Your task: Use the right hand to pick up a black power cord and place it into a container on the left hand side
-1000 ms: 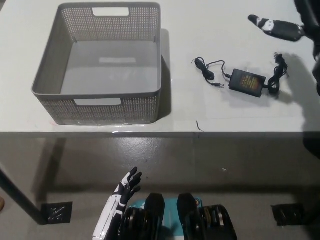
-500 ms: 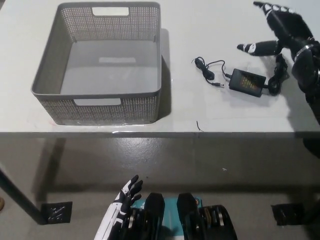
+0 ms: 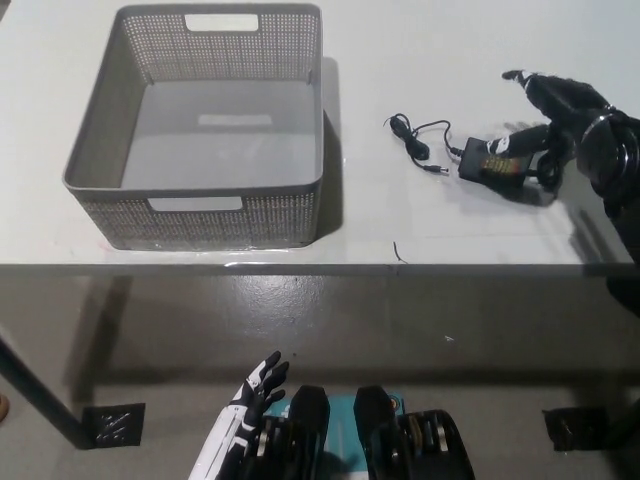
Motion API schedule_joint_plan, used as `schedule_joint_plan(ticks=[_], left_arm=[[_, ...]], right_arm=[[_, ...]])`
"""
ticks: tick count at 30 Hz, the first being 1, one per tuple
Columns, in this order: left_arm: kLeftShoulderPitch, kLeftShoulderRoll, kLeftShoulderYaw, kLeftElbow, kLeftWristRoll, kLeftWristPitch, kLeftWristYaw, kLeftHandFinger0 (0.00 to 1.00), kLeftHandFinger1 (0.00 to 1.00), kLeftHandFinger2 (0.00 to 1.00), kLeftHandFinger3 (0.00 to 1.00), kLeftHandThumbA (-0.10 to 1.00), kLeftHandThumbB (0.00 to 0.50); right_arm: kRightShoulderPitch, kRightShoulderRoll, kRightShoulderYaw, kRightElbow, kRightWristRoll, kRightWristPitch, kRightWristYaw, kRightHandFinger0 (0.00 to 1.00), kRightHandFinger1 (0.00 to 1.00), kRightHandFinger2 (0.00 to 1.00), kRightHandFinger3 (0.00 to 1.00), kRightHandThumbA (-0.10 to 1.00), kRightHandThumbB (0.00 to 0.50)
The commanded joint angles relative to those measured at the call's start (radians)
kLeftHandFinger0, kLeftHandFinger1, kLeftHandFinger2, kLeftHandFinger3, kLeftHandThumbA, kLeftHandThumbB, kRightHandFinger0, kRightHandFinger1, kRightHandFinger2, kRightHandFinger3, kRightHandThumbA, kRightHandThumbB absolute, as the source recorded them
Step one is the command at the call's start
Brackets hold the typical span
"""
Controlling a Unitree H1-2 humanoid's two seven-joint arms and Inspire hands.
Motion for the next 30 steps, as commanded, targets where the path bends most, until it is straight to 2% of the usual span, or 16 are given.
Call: schedule_joint_plan(ticks=[1,6,8,10,15,26,27,28,30], left_arm=[[-0.016,0.001,-0.006,-0.015,-0.017,-0.011,-0.015,1.00,1.00,1.00,1.00,1.00,0.289],[-0.011,-0.001,-0.007,-0.023,-0.016,-0.002,-0.016,1.00,1.00,1.00,1.00,1.00,0.276],[-0.014,0.002,-0.009,-0.017,-0.015,-0.015,-0.019,1.00,1.00,1.00,1.00,1.00,0.261],[-0.015,0.004,-0.008,-0.016,-0.014,-0.016,-0.020,1.00,1.00,1.00,1.00,1.00,0.270],[-0.016,0.002,-0.006,-0.023,-0.014,-0.003,-0.019,1.00,1.00,1.00,1.00,1.00,0.280],[-0.046,0.001,0.000,-0.017,-0.014,-0.003,-0.019,1.00,1.00,1.00,1.00,1.00,0.265],[-0.048,0.001,0.000,-0.016,-0.014,-0.003,-0.019,1.00,1.00,1.00,1.00,1.00,0.265],[-0.049,-0.001,0.001,-0.019,-0.008,0.003,-0.015,1.00,1.00,1.00,1.00,1.00,0.285],[-0.055,-0.001,0.000,-0.022,-0.003,0.007,-0.014,1.00,1.00,1.00,1.00,1.00,0.279]], right_arm=[[-0.049,-0.002,0.001,0.025,0.011,0.011,0.023,1.00,1.00,1.00,1.00,0.83,0.500],[-0.053,0.020,-0.003,0.101,0.017,-0.002,-0.002,1.00,1.00,1.00,1.00,0.84,0.500],[-0.062,0.031,0.000,0.159,0.016,-0.022,-0.020,1.00,1.00,1.00,1.00,0.88,0.500],[-0.069,0.039,0.017,0.207,0.000,-0.040,-0.038,1.00,1.00,1.00,1.00,0.92,0.500],[-0.081,0.057,0.020,0.307,0.007,-0.067,-0.087,1.00,1.00,1.00,1.00,0.95,0.500],[-0.102,0.074,0.012,0.441,0.030,-0.106,-0.147,1.00,1.00,1.00,1.00,0.91,0.500],[-0.103,0.074,0.011,0.443,0.031,-0.108,-0.148,1.00,1.00,1.00,1.00,0.91,0.500],[-0.104,0.074,0.012,0.450,0.032,-0.114,-0.153,1.00,1.00,1.00,1.00,0.91,0.500],[-0.107,0.074,0.011,0.459,0.035,-0.126,-0.165,1.00,1.00,1.00,1.00,0.91,0.500]])
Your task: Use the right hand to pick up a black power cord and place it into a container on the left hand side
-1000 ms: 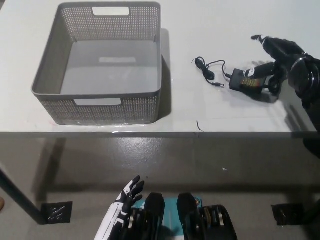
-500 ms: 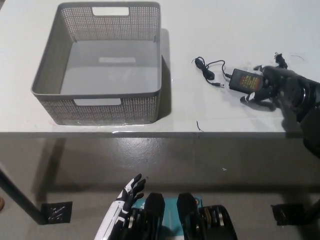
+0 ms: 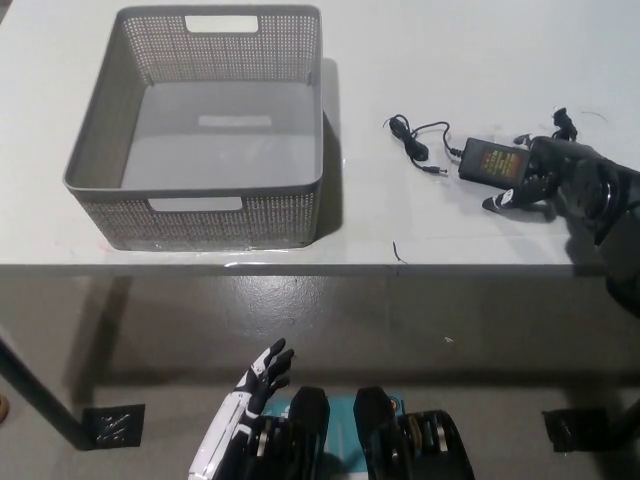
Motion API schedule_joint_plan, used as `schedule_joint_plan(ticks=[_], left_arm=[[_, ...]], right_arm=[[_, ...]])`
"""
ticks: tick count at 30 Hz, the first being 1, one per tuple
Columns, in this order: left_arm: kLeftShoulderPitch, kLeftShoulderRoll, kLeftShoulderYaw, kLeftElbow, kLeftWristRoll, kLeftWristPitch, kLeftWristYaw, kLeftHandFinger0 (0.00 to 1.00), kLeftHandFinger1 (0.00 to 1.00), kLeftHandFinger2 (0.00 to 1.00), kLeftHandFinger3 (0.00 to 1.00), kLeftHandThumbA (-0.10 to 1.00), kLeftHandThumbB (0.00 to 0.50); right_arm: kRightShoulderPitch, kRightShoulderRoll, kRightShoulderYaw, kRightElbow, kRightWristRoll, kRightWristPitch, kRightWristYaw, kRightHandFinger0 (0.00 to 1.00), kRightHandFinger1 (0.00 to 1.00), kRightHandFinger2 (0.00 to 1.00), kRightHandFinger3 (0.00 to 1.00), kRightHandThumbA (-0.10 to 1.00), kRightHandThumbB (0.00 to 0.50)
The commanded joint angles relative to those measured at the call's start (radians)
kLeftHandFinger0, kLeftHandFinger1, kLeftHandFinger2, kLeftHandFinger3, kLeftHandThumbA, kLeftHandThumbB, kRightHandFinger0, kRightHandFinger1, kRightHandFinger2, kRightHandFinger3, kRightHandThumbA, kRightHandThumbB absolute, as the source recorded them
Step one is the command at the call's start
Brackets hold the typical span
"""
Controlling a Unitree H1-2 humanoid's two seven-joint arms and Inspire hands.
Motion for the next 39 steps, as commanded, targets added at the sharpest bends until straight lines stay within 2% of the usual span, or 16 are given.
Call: schedule_joint_plan(ticks=[1,3,4,5,6,7,8,9,10,12,17,20,29,34,37,39], left_arm=[[-0.023,0.001,-0.002,-0.023,0.001,0.002,-0.004,1.00,1.00,1.00,1.00,1.00,0.272],[-0.035,0.006,-0.004,-0.027,0.002,0.008,-0.010,1.00,1.00,1.00,1.00,1.00,0.250],[-0.038,0.006,-0.006,-0.028,0.001,0.011,-0.012,1.00,1.00,1.00,1.00,1.00,0.239],[-0.039,0.005,-0.006,-0.029,0.002,0.012,-0.011,1.00,1.00,1.00,1.00,1.00,0.230],[-0.040,0.004,-0.006,-0.030,0.005,0.013,-0.010,1.00,1.00,1.00,1.00,1.00,0.221],[-0.043,0.004,-0.006,-0.032,0.008,0.016,-0.009,1.00,1.00,1.00,1.00,1.00,0.215],[-0.046,0.004,-0.006,-0.033,0.011,0.017,-0.008,1.00,1.00,1.00,1.00,1.00,0.214],[-0.046,0.004,-0.006,-0.033,0.012,0.017,-0.007,1.00,1.00,1.00,1.00,1.00,0.214],[-0.050,0.005,-0.005,-0.033,0.014,0.023,-0.007,1.00,1.00,1.00,1.00,1.00,0.226],[-0.056,0.006,-0.005,-0.034,0.012,0.032,-0.010,1.00,1.00,1.00,1.00,1.00,0.234],[-0.059,0.004,-0.005,-0.028,0.022,0.025,-0.004,1.00,1.00,1.00,1.00,1.00,0.220],[-0.067,0.010,-0.005,-0.020,0.016,0.025,-0.011,1.00,1.00,1.00,1.00,1.00,0.219],[-0.080,0.014,-0.005,-0.007,0.041,0.009,0.003,1.00,1.00,1.00,1.00,1.00,0.203],[-0.085,0.014,-0.002,-0.005,0.028,0.006,-0.002,1.00,1.00,1.00,1.00,1.00,0.176],[-0.084,0.013,0.000,-0.008,0.031,0.010,0.001,1.00,1.00,1.00,1.00,1.00,0.188],[-0.084,0.013,0.000,-0.007,0.034,0.011,0.002,1.00,1.00,1.00,1.00,1.00,0.188]], right_arm=[[-0.052,-0.004,-0.004,0.031,0.024,-0.045,-0.069,1.00,1.00,1.00,1.00,0.91,0.500],[-0.045,-0.008,-0.024,0.026,0.039,-0.084,-0.147,1.00,1.00,1.00,1.00,0.85,0.500],[-0.038,-0.008,-0.049,0.022,0.061,-0.111,-0.199,1.00,1.00,1.00,1.00,0.74,0.431],[-0.030,-0.007,-0.071,0.018,0.078,-0.136,-0.253,0.68,0.62,0.71,0.81,0.51,0.347],[-0.019,-0.005,-0.091,0.013,0.088,-0.167,-0.330,0.23,0.29,0.43,0.53,0.27,0.286],[-0.011,-0.004,-0.103,0.009,0.088,-0.193,-0.405,0.05,0.10,0.28,0.36,-0.03,0.216],[-0.005,-0.003,-0.114,0.006,0.090,-0.218,-0.454,0.01,0.08,0.33,0.39,-0.09,0.154],[-0.002,-0.002,-0.121,0.004,0.094,-0.236,-0.472,0.00,0.12,0.43,0.48,-0.10,0.130],[-0.004,-0.003,-0.132,0.003,0.106,-0.248,-0.468,0.00,0.27,0.69,0.72,-0.10,0.097],[-0.011,-0.005,-0.143,0.006,0.112,-0.257,-0.467,0.00,0.40,0.77,0.91,-0.10,0.116],[-0.007,-0.012,-0.166,-0.007,0.112,-0.287,-0.503,0.00,0.33,0.74,0.79,-0.10,0.181],[-0.008,-0.014,-0.175,-0.001,0.114,-0.297,-0.516,0.00,0.26,0.66,0.50,-0.10,0.196],[-0.009,-0.017,-0.182,0.004,0.126,-0.315,-0.538,0.00,0.27,0.65,0.53,-0.10,0.199],[-0.020,-0.014,-0.193,-0.008,0.144,-0.335,-0.557,0.00,0.36,0.79,0.81,-0.10,0.155],[-0.030,-0.011,-0.207,-0.033,0.155,-0.367,-0.589,0.00,0.31,0.72,0.72,-0.10,0.151],[-0.036,-0.009,-0.221,-0.048,0.168,-0.379,-0.594,0.00,0.34,0.76,0.77,-0.10,0.152]])
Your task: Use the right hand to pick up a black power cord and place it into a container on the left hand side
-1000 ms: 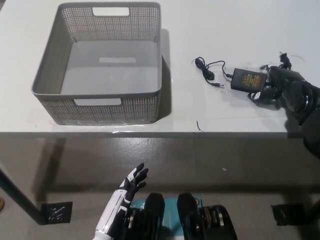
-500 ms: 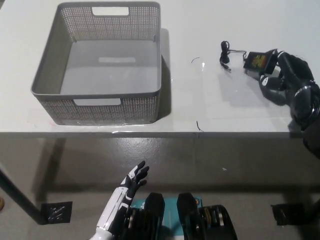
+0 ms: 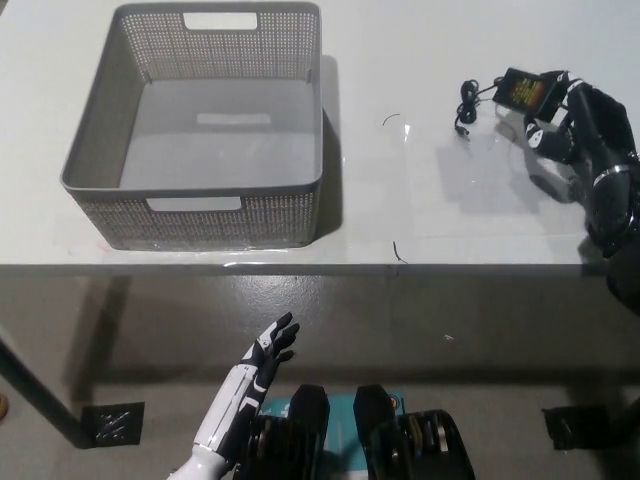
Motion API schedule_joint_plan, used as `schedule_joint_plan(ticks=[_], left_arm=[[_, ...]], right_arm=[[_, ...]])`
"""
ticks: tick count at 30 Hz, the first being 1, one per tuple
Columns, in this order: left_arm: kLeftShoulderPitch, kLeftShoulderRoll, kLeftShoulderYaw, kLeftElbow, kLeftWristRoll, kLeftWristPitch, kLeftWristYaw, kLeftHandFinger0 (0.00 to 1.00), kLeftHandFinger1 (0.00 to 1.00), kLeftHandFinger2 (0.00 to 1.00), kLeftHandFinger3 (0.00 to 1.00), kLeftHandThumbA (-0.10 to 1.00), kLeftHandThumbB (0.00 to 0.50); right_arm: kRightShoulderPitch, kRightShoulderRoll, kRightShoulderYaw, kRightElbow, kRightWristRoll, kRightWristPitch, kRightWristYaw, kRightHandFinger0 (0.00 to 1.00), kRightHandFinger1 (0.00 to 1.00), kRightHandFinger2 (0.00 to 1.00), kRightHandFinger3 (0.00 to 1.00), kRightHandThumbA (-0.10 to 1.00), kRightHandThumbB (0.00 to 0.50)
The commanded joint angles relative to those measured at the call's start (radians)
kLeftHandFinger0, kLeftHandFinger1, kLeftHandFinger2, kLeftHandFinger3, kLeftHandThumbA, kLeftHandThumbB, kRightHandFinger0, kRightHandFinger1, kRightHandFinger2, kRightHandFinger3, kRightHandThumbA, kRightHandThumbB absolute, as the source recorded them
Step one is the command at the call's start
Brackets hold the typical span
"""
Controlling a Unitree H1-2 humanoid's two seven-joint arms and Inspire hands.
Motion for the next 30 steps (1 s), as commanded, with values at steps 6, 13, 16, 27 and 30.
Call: schedule_joint_plan(ticks=[6,13,16,27,30], left_arm=[[-0.014,0.004,-0.001,-0.016,0.013,-0.004,0.003,1.00,1.00,1.00,1.00,1.00,0.206],[-0.008,0.003,0.000,-0.019,0.016,-0.003,0.005,1.00,1.00,1.00,1.00,1.00,0.189],[-0.002,0.003,-0.003,-0.015,0.012,-0.021,0.003,1.00,1.00,1.00,1.00,1.00,0.165],[0.036,0.003,-0.002,-0.051,0.026,0.033,0.005,1.00,1.00,1.00,1.00,1.00,0.243],[0.042,0.005,-0.007,-0.050,0.025,0.021,0.001,1.00,1.00,1.00,1.00,1.00,0.215]], right_arm=[[-0.117,0.003,-0.066,-0.170,0.059,-0.085,-0.118,0.00,0.31,0.72,0.82,-0.10,0.133],[-0.130,0.034,-0.081,-0.346,0.064,-0.055,-0.067,0.00,0.33,0.72,0.85,-0.10,0.149],[-0.129,0.059,-0.073,-0.427,0.055,-0.027,-0.044,0.00,0.36,0.73,0.85,-0.10,0.146],[-0.139,0.167,-0.044,-0.529,0.035,-0.038,-0.026,0.00,0.40,0.73,0.83,-0.10,0.157],[-0.131,0.195,-0.035,-0.559,0.028,-0.023,-0.017,0.00,0.40,0.73,0.83,-0.10,0.153]])
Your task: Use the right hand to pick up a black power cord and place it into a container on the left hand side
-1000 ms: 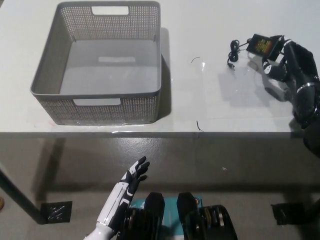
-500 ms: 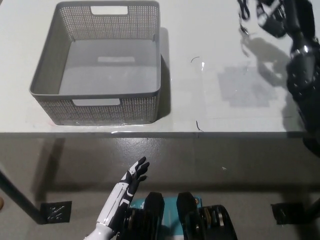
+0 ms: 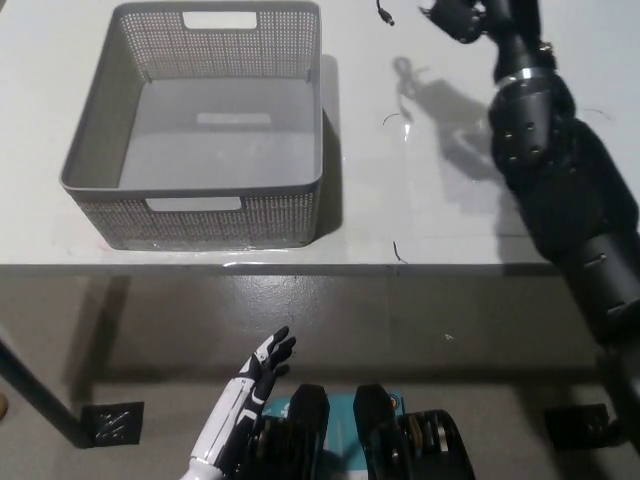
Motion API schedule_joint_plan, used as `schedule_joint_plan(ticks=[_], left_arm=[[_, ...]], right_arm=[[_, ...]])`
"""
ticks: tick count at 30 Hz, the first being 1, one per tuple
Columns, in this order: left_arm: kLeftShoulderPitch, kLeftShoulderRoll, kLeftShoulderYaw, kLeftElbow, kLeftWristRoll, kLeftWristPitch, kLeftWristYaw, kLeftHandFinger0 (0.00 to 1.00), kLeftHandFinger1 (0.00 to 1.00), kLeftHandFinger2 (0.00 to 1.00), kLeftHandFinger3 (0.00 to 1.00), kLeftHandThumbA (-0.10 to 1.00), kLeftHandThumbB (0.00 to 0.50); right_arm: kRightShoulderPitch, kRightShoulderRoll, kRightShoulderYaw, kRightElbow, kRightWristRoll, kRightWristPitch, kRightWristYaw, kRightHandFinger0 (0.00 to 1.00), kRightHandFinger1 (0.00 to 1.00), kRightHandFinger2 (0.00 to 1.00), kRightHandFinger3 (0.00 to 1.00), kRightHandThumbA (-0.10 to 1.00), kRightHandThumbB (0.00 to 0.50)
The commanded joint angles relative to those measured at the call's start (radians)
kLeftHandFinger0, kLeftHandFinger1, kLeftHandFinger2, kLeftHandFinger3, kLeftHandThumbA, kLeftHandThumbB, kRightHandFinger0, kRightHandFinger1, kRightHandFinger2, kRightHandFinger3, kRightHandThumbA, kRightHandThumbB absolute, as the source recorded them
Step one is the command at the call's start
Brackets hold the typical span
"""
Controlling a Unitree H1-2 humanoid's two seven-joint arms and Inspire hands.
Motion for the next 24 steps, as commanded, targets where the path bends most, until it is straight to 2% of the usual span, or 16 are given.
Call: schedule_joint_plan(ticks=[1,3,4,5,6,7,8,10,11,14,17,18,20,21,24], left_arm=[[0.009,0.002,-0.009,-0.032,0.010,-0.004,0.000,1.00,1.00,1.00,1.00,1.00,0.209],[0.013,0.001,-0.011,-0.030,0.013,-0.004,0.000,1.00,1.00,1.00,1.00,1.00,0.199],[0.017,0.001,-0.013,-0.034,0.016,0.004,-0.002,1.00,1.00,1.00,1.00,1.00,0.202],[0.018,0.002,-0.015,-0.040,0.016,0.016,-0.005,1.00,1.00,1.00,1.00,1.00,0.211],[0.018,0.002,-0.015,-0.042,0.015,0.020,-0.007,1.00,1.00,1.00,1.00,1.00,0.219],[0.017,0.003,-0.016,-0.042,0.013,0.023,-0.008,1.00,1.00,1.00,1.00,1.00,0.221],[0.014,0.002,-0.016,-0.042,0.017,0.022,-0.006,1.00,1.00,1.00,1.00,1.00,0.229],[0.012,0.003,-0.019,-0.044,0.026,0.026,-0.005,1.00,1.00,1.00,1.00,1.00,0.261],[0.009,0.005,-0.020,-0.038,0.030,0.019,-0.004,1.00,1.00,1.00,1.00,1.00,0.262],[0.006,0.009,-0.023,-0.040,0.033,0.021,-0.007,1.00,1.00,1.00,1.00,1.00,0.259],[0.002,0.008,-0.024,-0.044,0.023,0.032,-0.013,1.00,1.00,1.00,1.00,1.00,0.267],[0.001,0.010,-0.027,-0.045,0.027,0.029,-0.014,1.00,1.00,1.00,1.00,1.00,0.243],[-0.002,0.012,-0.031,-0.047,0.026,0.033,-0.020,1.00,1.00,1.00,1.00,1.00,0.241],[-0.003,0.013,-0.032,-0.046,0.020,0.030,-0.023,1.00,1.00,1.00,1.00,1.00,0.222],[-0.009,0.014,-0.035,-0.047,0.029,0.032,-0.019,1.00,1.00,1.00,1.00,1.00,0.228]], right_arm=[[-0.076,0.047,0.018,-0.081,-0.012,0.001,0.016,0.00,0.40,0.73,0.83,-0.10,0.153],[-0.073,0.063,0.025,-0.093,-0.017,0.010,0.024,0.00,0.40,0.72,0.83,-0.10,0.149],[-0.072,0.075,0.031,-0.102,-0.020,0.020,0.033,0.00,0.32,0.69,0.79,-0.10,0.160],[-0.072,0.088,0.035,-0.107,-0.021,0.029,0.036,0.00,0.25,0.61,0.73,-0.10,0.169],[-0.073,0.098,0.037,-0.109,-0.024,0.037,0.034,0.00,0.10,0.47,0.65,-0.10,0.181],[-0.074,0.109,0.040,-0.110,-0.027,0.045,0.031,0.00,0.04,0.44,0.64,-0.10,0.183],[-0.077,0.117,0.042,-0.109,-0.030,0.049,0.028,0.00,0.02,0.45,0.65,-0.10,0.181],[-0.082,0.149,0.058,-0.099,-0.042,0.036,0.013,0.00,0.10,0.63,0.74,-0.10,0.169],[-0.083,0.157,0.064,-0.095,-0.048,0.027,0.009,0.00,0.14,0.66,0.76,-0.10,0.167],[-0.072,0.181,0.083,-0.109,-0.066,0.034,0.009,0.00,0.23,0.66,0.82,-0.10,0.155],[-0.071,0.204,0.100,-0.092,-0.095,0.025,-0.030,0.00,0.23,0.64,0.79,-0.10,0.168],[-0.069,0.213,0.105,-0.087,-0.100,0.028,-0.032,0.00,0.23,0.63,0.77,-0.10,0.155],[-0.064,0.223,0.107,-0.088,-0.096,0.032,-0.018,0.00,0.24,0.66,0.75,-0.10,0.148],[-0.061,0.228,0.108,-0.088,-0.091,0.036,-0.005,0.00,0.23,0.65,0.74,-0.10,0.139],[-0.058,0.242,0.113,-0.081,-0.098,0.047,-0.001,0.00,0.23,0.62,0.73,-0.10,0.133]])
